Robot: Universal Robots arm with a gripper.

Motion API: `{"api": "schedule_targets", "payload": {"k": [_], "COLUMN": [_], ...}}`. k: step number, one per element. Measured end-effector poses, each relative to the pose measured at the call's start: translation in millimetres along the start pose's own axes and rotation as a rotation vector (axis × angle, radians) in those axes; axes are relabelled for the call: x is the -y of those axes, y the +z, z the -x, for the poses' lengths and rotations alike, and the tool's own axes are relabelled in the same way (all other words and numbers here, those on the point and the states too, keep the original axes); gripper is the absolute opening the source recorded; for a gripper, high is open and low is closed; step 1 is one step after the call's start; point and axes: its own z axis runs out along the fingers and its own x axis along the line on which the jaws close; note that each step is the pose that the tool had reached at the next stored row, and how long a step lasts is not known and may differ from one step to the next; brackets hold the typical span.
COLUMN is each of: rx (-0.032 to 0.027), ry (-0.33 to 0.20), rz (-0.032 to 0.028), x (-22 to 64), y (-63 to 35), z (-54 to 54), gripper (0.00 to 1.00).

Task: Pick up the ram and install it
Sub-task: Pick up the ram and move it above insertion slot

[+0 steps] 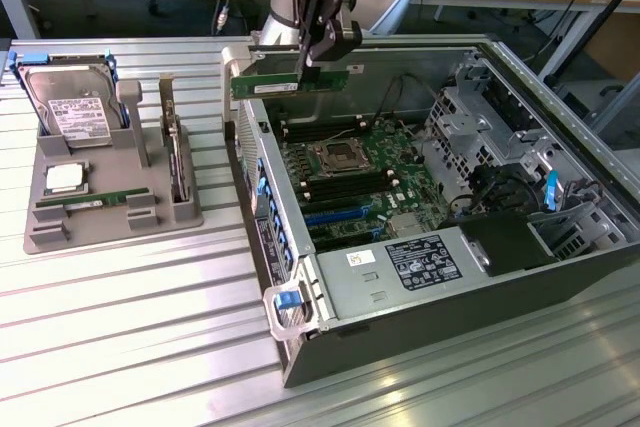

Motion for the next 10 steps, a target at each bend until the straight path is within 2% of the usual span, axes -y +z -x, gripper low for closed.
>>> {"api": "schedule_targets", "payload": {"k": [7,10], "rx": [-0.0001,-0.0001], "ry": [0.0,0.0], "rz": [0.0,0.0], "x": [4.0,8.5], "y": [-0.2,-0.3], "z": [-0.1,-0.2], "gripper": [0.12,0.12]}}
